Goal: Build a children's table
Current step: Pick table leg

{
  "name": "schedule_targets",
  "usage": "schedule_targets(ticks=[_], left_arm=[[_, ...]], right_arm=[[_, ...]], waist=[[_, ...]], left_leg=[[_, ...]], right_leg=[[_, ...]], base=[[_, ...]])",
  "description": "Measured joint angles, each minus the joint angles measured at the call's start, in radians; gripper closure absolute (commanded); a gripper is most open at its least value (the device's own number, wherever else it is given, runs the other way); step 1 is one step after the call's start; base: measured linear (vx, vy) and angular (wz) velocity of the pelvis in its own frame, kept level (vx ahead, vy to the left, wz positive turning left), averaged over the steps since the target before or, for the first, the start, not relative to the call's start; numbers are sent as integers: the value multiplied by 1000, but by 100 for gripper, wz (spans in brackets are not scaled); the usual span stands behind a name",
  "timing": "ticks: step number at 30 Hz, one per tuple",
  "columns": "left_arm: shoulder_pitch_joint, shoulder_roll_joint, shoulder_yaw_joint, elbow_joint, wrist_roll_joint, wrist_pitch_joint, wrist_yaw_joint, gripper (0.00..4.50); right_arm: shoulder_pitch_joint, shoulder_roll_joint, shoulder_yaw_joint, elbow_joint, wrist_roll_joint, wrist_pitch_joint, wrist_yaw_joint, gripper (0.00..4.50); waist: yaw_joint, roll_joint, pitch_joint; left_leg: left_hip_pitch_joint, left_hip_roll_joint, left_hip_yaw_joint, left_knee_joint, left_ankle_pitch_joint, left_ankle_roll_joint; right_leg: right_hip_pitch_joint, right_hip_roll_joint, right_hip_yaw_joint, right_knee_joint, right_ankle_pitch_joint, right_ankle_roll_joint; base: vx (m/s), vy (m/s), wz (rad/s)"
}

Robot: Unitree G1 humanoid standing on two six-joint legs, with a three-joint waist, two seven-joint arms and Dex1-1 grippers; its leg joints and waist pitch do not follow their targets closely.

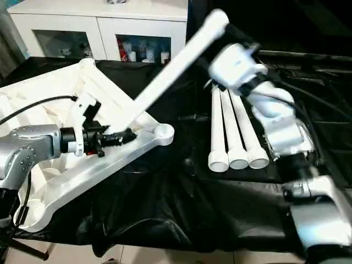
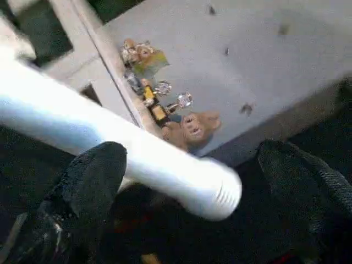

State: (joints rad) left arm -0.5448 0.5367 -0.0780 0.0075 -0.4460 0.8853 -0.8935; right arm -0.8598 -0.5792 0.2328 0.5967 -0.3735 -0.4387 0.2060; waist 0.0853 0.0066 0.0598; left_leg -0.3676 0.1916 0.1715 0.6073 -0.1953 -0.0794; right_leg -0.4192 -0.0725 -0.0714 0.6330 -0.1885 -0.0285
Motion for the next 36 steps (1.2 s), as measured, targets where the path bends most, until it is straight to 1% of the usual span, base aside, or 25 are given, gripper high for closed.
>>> schedule_targets(ticks=[2,4,5,8,10,12,14,17,23,24,27,28,32,36], left_arm=[[6,16,-9,-18,-13,9,-24,310],[14,30,-9,-29,-13,16,-28,310],[18,41,-9,-32,-13,25,-33,310],[22,51,-14,-32,-13,44,-38,311],[22,62,-18,-33,-13,45,-48,311],[22,73,-21,-57,-31,41,-88,311],[22,94,-38,-83,-35,39,-119,311],[23,100,-47,-91,-38,39,-131,311],[23,113,-54,-90,-33,37,-147,311],[24,122,-56,-91,-33,37,-157,311],[26,142,-57,-96,-34,37,-176,311],[27,142,-57,-96,-34,37,-176,311],[30,142,-57,-96,-35,37,-178,311],[30,151,-57,-94,-35,37,-184,311]], right_arm=[[-37,-18,34,68,-80,-57,-50,21],[-62,-23,61,116,-123,-100,-77,21],[-81,-26,90,154,-154,-128,-98,21],[-114,-32,139,235,-211,-169,-135,21],[-130,-41,160,280,-236,-182,-136,21],[-130,-49,168,321,-254,-184,-136,21],[-138,-49,171,359,-272,-198,-146,21],[-167,-54,194,401,-304,-224,-166,21],[-179,-54,207,458,-308,-265,-177,21],[-186,-53,207,472,-307,-266,-171,38],[-201,-53,202,496,-293,-271,-137,66],[-203,-52,200,503,-286,-275,-125,66],[-203,-49,197,528,-257,-287,-74,108],[-198,-29,163,548,-205,-294,-17,143]], waist=[[-1,0,0],[-3,0,0],[-6,0,0],[-13,0,0],[-14,0,0],[-16,1,0],[-26,2,1],[-35,4,2],[-56,4,3],[-57,5,3],[-57,5,3],[-55,5,3],[-54,5,3],[-54,5,3]], left_leg=[[0,0,0,1,-1,-1],[0,0,0,2,-2,0],[0,0,0,3,-2,0],[0,0,0,6,-2,0],[0,0,-1,8,-3,-1],[0,0,-1,11,-5,-1],[-1,0,-1,14,-6,0],[-1,0,-1,17,-6,0],[-1,0,-2,19,-5,0],[-1,0,-2,19,-5,0],[-1,0,-2,19,-6,0],[-1,0,-2,19,-6,0],[-1,0,-2,20,-6,1],[-1,0,-2,20,-6,1]], right_leg=[[0,0,0,0,0,0],[0,0,0,1,0,0],[0,0,0,1,0,0],[0,0,0,4,0,0],[0,0,-1,5,0,0],[0,-1,0,6,0,0],[0,-1,1,9,0,0],[0,-1,1,13,0,0],[1,0,1,15,1,-1],[0,0,2,15,1,-1],[0,0,2,14,1,-1],[0,0,1,14,1,-1],[0,0,1,14,1,-1],[0,0,1,14,1,-1]], base=[[0,0,0],[0,0,0],[0,0,0],[0,0,0],[0,0,0],[0,0,0],[0,0,0],[0,0,0],[0,0,0],[0,0,0],[0,0,0],[0,0,0],[0,0,0],[0,0,0]])
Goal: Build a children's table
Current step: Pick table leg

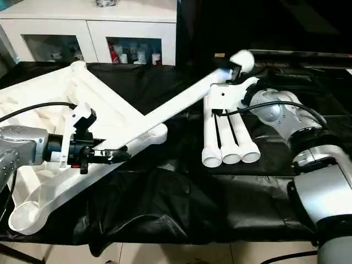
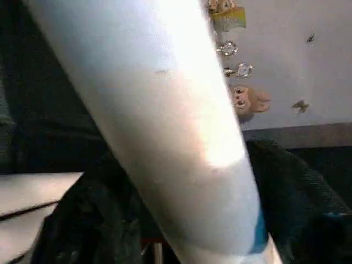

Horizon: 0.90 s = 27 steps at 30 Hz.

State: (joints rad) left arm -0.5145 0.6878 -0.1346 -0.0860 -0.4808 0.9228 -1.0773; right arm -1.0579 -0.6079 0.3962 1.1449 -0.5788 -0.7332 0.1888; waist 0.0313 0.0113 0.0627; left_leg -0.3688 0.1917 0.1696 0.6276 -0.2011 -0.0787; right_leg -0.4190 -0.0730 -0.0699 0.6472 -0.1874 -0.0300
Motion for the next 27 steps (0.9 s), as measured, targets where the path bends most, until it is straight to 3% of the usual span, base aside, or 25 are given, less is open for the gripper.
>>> schedule_targets(ticks=[6,17,20,23,27], left_arm=[[0,1,1,5,0,0,-8,311],[0,-1,12,27,3,-43,-7,311],[-4,-13,59,46,3,-96,17,241],[-35,10,144,95,17,-124,83,214],[-35,20,189,110,25,-146,114,194]], right_arm=[[4,2,-9,9,25,2,71,183],[30,3,-24,14,41,7,107,191],[37,4,-38,20,65,15,132,194],[61,15,-56,40,99,20,152,210],[80,18,-75,45,120,27,161,244]], waist=[[0,1,1],[2,5,3],[2,7,4],[0,8,4],[3,10,5]], left_leg=[[0,0,0,0,0,0],[-1,0,0,0,0,0],[-1,0,0,0,0,0],[-1,0,-1,1,0,0],[-1,0,-1,1,0,0]], right_leg=[[0,0,0,0,0,0],[0,0,0,0,0,0],[0,0,0,0,0,-1],[0,1,-1,0,1,-1],[0,0,0,0,1,-1]], base=[[0,0,0],[0,0,0],[0,0,0],[0,0,0],[0,0,0]])
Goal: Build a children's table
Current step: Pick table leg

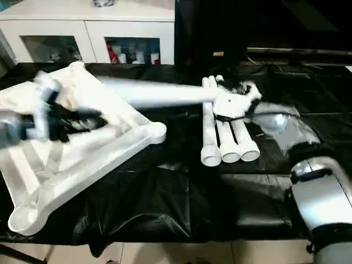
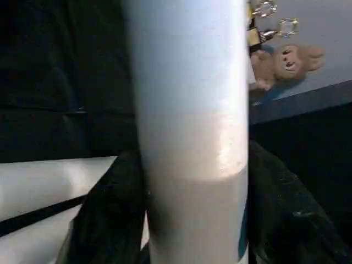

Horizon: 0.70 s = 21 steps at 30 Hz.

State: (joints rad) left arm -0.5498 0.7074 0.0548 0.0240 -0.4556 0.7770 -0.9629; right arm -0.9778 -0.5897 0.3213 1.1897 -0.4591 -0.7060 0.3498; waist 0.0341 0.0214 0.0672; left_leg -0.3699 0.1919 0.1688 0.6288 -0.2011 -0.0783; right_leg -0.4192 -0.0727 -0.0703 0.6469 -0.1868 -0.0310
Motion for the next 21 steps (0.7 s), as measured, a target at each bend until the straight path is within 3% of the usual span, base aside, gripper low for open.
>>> schedule_targets(ticks=[6,10,13,14,17,21], left_arm=[[0,0,85,52,5,-41,76,194],[-5,-51,123,70,17,-46,159,194],[-8,-134,126,71,17,-46,233,194],[-11,-175,124,71,15,-46,258,194],[-16,-263,114,66,-21,-36,293,176],[-22,-331,95,26,-84,-11,287,146]], right_arm=[[32,10,-35,0,51,37,36,262],[44,89,-181,2,230,145,110,262],[44,202,-352,-51,478,327,237,264],[46,243,-393,-92,577,426,318,264],[78,306,-428,-207,754,662,519,264],[120,327,-435,-282,871,895,650,264]], waist=[[2,0,0],[2,2,1],[1,2,1],[2,3,1],[14,3,1],[39,3,1]], left_leg=[[0,0,0,0,0,0],[0,0,-1,1,0,0],[0,1,-1,1,0,1],[0,1,-2,1,1,2],[0,2,-2,1,4,6],[0,3,-1,1,4,7]], right_leg=[[0,0,0,0,0,0],[0,0,0,0,1,-1],[1,0,0,0,2,-3],[1,0,0,0,2,-3],[1,0,-2,0,2,-4],[0,0,-3,-1,2,-4]], base=[[0,0,0],[0,0,0],[0,0,0],[0,0,0],[0,0,0],[0,0,0]])
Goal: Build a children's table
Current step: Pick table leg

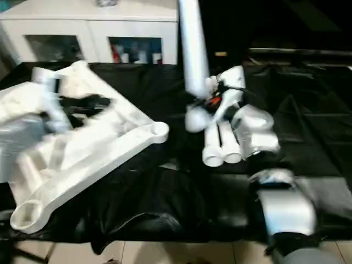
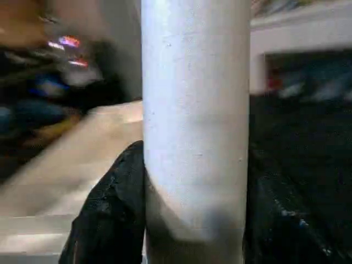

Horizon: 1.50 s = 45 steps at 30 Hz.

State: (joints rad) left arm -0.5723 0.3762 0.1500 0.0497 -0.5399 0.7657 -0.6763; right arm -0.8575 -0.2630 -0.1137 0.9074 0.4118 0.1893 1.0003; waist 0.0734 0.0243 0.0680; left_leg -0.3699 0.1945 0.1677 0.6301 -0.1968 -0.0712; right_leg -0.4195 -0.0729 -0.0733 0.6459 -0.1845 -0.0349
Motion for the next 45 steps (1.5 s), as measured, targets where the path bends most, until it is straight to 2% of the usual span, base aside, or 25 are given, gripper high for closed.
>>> schedule_targets(ticks=[1,2,5,6,10,11,16,17,23,26,28,30,32,35,37,38,40,43,45], left_arm=[[-2,-20,0,-15,-28,7,-14,133],[-20,-70,-6,-26,-71,25,-39,124],[-71,-151,-55,-26,-113,44,-65,107],[-85,-161,-64,-19,-113,44,-65,83],[-121,-186,-71,47,-110,45,-59,62],[-136,-208,-82,72,-110,45,-59,38],[-160,-242,-106,90,-124,62,-73,17],[-160,-247,-108,93,-133,66,-77,0],[-166,-269,-106,114,-133,57,-70,0],[-172,-268,-105,122,-132,52,-59,0],[-173,-266,-104,122,-129,52,-50,34],[-189,-264,-123,120,-68,22,7,46],[-207,-260,-155,112,-16,-30,37,66],[-220,-263,-154,89,1,-36,99,71],[-239,-265,-174,79,95,-28,244,73],[-244,-272,-170,79,117,-22,304,73],[-243,-290,-142,79,129,-10,367,102],[-240,-314,-116,79,130,-1,407,117],[-240,-320,-107,79,131,-1,426,145]], right_arm=[[5,3,-3,-15,27,55,30,264],[24,4,-6,-63,75,155,89,264],[50,24,23,-155,152,314,186,264],[57,24,34,-180,166,342,202,264],[78,4,44,-256,208,442,239,264],[86,2,46,-296,220,481,248,264],[112,-10,68,-399,245,571,254,264],[118,-19,69,-416,249,585,255,264],[120,-32,66,-458,250,618,248,264],[120,-32,64,-473,250,630,242,264],[121,-33,64,-476,251,630,236,264],[128,-32,62,-482,236,612,193,264],[140,-15,31,-482,242,584,159,264],[140,6,7,-495,245,558,107,265],[140,13,36,-535,154,525,-11,265],[140,22,58,-552,120,525,-50,265],[156,47,88,-585,98,523,-81,265],[161,63,101,-605,74,516,-132,265],[161,64,118,-619,48,498,-157,265]], waist=[[8,0,0],[19,-3,0],[36,-5,0],[39,-5,0],[42,-6,0],[42,-7,0],[42,-9,0],[43,-9,0],[40,-10,0],[40,-13,1],[40,-15,0],[40,-18,1],[42,-19,0],[39,-20,0],[36,-21,-1],[33,-21,0],[28,-22,0],[32,-22,0],[34,-22,0]], left_leg=[[0,0,0,0,0,0],[0,0,1,0,0,0],[0,1,2,0,0,1],[0,1,2,0,0,0],[1,1,2,0,0,-2],[0,1,1,0,0,-2],[0,0,1,-3,0,-2],[-1,0,1,-4,0,-2],[-4,0,1,-6,1,0],[-3,0,1,-6,1,0],[-3,0,1,-6,1,0],[-3,0,1,-6,1,0],[-3,0,1,-7,1,0],[-4,0,2,-7,1,1],[-3,-1,2,-7,1,0],[-3,0,2,-8,1,0],[-4,0,2,-9,1,-1],[-4,0,1,-9,1,-1],[-4,-1,1,-9,1,-1]], right_leg=[[0,0,0,0,0,0],[1,-1,0,-1,0,0],[1,-2,0,0,0,0],[1,-2,0,0,0,0],[1,-2,0,0,0,1],[1,-3,0,-1,0,2],[1,-3,0,-4,0,4],[0,-3,0,-4,0,4],[0,-3,0,-7,0,4],[0,-3,-1,-8,0,4],[0,-3,-1,-8,0,4],[0,-3,-1,-9,1,6],[1,-3,-1,-13,3,8],[1,-3,0,-15,5,8],[1,-3,0,-14,5,8],[1,-3,0,-14,5,8],[1,-2,0,-14,5,9],[0,-2,-1,-16,5,9],[0,-3,0,-16,5,9]], base=[[0,0,0],[0,0,0],[0,0,0],[0,0,0],[0,0,0],[0,0,0],[0,0,0],[0,0,0],[0,0,0],[0,0,0],[0,0,0],[0,0,0],[0,0,0],[0,0,0],[0,0,0],[0,0,0],[0,0,0],[0,0,0],[0,0,0]])
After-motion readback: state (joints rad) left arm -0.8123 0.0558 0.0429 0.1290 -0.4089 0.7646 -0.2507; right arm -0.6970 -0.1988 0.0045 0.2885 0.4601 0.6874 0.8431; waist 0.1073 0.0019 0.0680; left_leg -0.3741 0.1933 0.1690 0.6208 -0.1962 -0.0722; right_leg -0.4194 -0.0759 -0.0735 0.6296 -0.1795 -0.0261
